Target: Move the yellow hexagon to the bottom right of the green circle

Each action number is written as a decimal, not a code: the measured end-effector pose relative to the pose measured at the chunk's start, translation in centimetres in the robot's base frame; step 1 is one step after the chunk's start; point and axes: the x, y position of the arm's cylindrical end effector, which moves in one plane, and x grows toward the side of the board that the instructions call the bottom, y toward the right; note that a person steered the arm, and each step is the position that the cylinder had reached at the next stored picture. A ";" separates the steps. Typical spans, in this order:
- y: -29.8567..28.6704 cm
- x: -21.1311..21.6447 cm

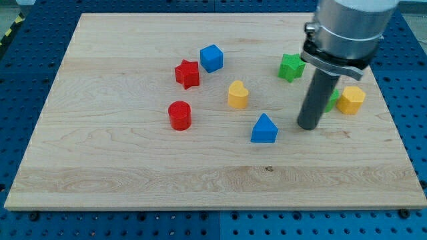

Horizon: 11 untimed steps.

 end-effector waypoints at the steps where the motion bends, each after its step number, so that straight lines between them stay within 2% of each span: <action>1: 3.3 1.3; 3: 12.5 1.1; 5: 15.9 -7.2; 6: 13.1 -10.7; 7: 10.2 -10.6; 8: 8.5 -8.2; 11: 7.8 -4.6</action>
